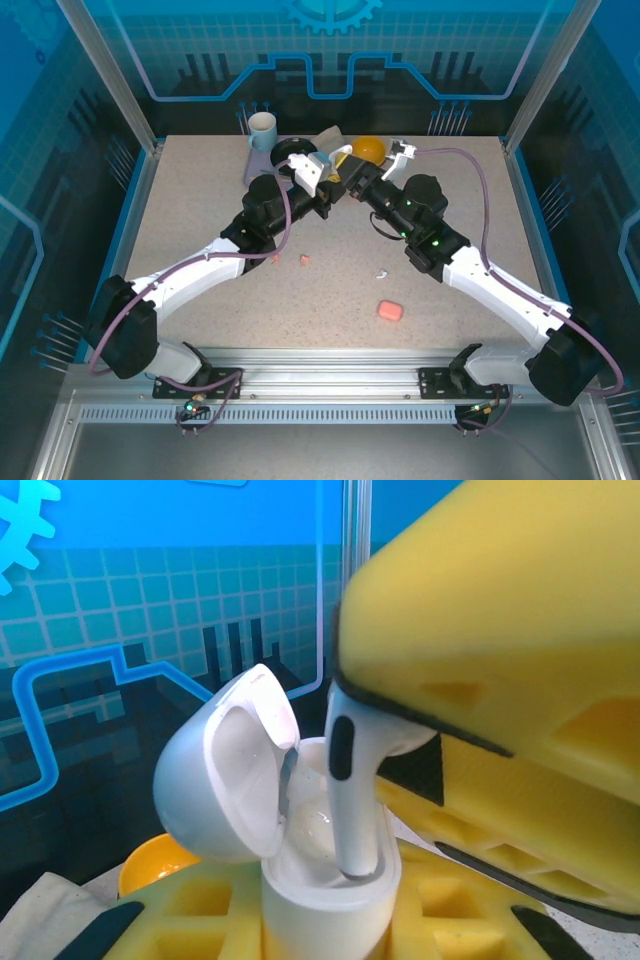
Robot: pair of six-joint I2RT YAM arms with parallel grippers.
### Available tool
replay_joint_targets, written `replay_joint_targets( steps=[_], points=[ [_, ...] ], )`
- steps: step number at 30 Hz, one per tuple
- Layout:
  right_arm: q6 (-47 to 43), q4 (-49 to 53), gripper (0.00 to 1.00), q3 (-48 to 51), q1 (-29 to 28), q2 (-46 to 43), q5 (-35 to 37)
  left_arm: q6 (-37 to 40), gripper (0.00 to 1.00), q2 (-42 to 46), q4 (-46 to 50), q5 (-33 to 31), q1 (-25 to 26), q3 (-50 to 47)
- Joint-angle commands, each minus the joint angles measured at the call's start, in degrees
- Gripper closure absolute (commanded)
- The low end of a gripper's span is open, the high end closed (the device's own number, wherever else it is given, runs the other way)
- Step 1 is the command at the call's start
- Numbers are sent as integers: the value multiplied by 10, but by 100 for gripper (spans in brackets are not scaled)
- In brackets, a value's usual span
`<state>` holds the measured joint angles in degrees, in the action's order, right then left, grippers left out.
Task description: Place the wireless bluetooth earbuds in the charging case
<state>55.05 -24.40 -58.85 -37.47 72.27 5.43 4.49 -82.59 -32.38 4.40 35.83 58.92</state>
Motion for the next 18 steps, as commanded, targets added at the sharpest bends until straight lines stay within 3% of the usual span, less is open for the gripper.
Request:
replay_joint_targets(
  steps=[1,18],
  points=[
    [-7,-9,70,-10,-8,16,16,-1,100,6,-29,13,6,25],
    [35,-38,71,-12,-1,27,5,0,100,8,-28,14,8,22]
  ],
)
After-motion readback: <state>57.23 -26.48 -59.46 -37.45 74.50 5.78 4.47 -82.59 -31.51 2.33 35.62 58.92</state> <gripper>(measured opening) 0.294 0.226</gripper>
